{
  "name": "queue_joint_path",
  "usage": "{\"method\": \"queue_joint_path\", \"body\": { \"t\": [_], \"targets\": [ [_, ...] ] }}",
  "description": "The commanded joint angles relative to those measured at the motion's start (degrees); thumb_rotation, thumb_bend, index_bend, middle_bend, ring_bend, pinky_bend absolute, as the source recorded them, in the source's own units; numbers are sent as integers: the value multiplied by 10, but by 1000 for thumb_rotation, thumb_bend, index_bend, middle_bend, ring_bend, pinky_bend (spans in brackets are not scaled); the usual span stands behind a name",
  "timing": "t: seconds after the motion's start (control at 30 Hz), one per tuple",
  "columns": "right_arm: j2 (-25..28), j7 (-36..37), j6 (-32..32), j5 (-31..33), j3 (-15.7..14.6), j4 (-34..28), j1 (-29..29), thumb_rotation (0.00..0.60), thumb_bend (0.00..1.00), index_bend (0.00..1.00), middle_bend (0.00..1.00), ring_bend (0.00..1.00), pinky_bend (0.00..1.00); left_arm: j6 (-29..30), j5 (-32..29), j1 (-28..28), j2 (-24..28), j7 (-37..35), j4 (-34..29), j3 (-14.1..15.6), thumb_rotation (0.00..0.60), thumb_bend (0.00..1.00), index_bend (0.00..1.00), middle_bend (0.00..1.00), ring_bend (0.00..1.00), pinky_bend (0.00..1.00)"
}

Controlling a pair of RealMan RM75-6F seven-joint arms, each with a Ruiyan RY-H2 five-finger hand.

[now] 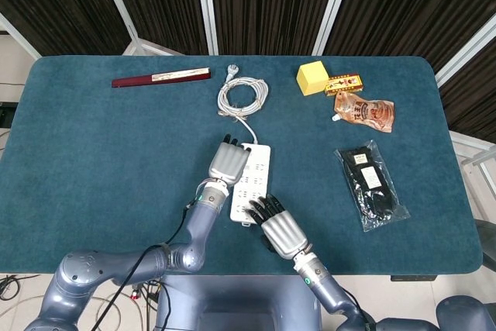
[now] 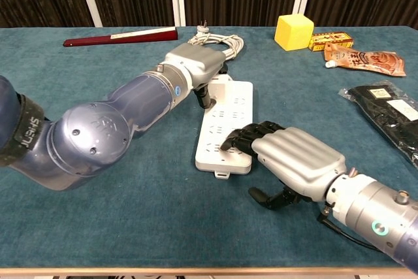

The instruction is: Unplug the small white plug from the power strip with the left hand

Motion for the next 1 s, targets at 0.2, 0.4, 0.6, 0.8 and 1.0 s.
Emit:
{"method": "queue_joint_path", "body": {
  "t": [0.2,0.4,0.6,0.8,1.0],
  "targets": [
    [3,4,0,-1,0,0,0,600,503,178,177,91,98,0,5,-13,-11,1,3,-10,600,374,677,723,261,176],
    [5,6,2,-3,-1,-1,-1,600,503,178,177,91,98,0,2,-6,-14,3,10,-3,600,374,697,749,278,176],
    [4,5,2,-4,0,-2,0,600,503,178,177,91,98,0,3,4,-7,2,12,1,600,374,706,757,283,176],
    [2,6,1,-2,0,1,0,600,503,178,177,91,98,0,7,2,-7,-5,8,-6,600,374,706,758,283,176],
    [4,9,1,-2,1,2,-1,600,503,178,177,91,97,3,21,-12,-15,-16,4,-19,600,374,722,771,296,176]
  ]
}}
